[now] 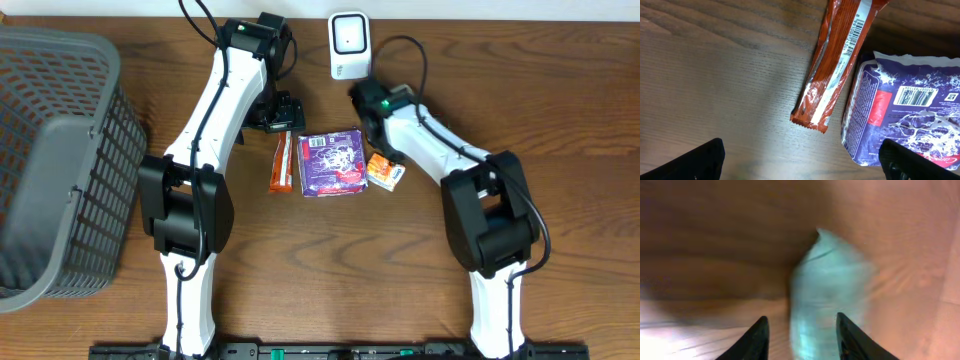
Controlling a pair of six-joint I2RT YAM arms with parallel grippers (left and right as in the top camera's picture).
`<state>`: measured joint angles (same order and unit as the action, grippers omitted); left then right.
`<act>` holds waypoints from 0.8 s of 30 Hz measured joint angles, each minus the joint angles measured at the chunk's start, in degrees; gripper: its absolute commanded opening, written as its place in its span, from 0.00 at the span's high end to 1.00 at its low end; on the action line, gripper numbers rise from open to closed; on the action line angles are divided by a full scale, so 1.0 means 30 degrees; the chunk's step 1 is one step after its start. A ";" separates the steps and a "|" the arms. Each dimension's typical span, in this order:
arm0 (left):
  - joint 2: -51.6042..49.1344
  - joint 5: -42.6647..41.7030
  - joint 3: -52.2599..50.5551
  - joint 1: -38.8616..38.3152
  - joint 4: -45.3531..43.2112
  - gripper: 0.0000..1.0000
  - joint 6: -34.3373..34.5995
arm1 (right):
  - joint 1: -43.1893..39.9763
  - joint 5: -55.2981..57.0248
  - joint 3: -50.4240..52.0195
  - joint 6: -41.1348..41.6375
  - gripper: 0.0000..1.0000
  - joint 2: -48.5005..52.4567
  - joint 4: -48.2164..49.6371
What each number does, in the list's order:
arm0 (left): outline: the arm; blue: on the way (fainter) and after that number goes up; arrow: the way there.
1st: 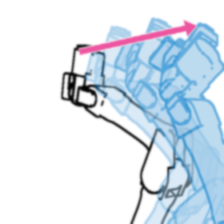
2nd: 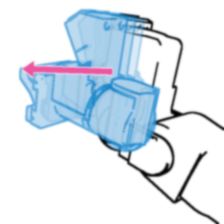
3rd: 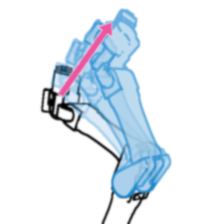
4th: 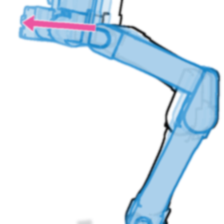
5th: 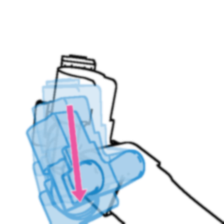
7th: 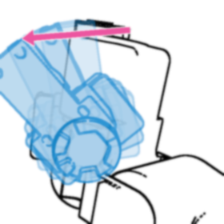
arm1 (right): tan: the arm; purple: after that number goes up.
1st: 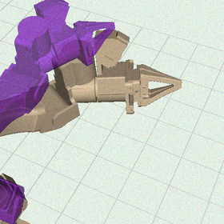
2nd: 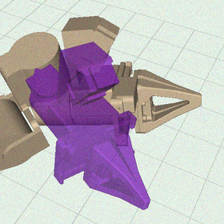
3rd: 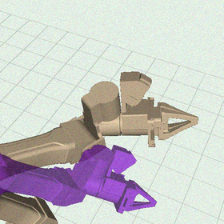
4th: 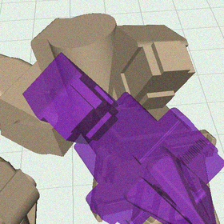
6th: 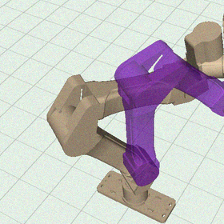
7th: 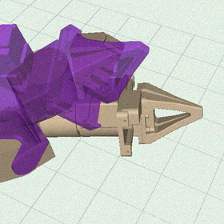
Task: Scan the item barcode
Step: 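Reach the right gripper to the mint-green packet and grasp it, then lift the green packet and hold its barcode under the scanner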
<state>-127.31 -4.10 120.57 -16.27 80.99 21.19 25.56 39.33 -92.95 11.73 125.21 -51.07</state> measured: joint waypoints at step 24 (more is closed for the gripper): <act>0.0000 0.0000 0.0000 0.0000 0.0007 0.02 0.0000 | -0.7089 -1.6728 -0.3905 -0.7308 0.24 -0.0036 -0.4452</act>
<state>-127.31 -4.10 120.57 -16.27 81.01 21.19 4.29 -10.85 -104.66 -10.20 125.10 -64.42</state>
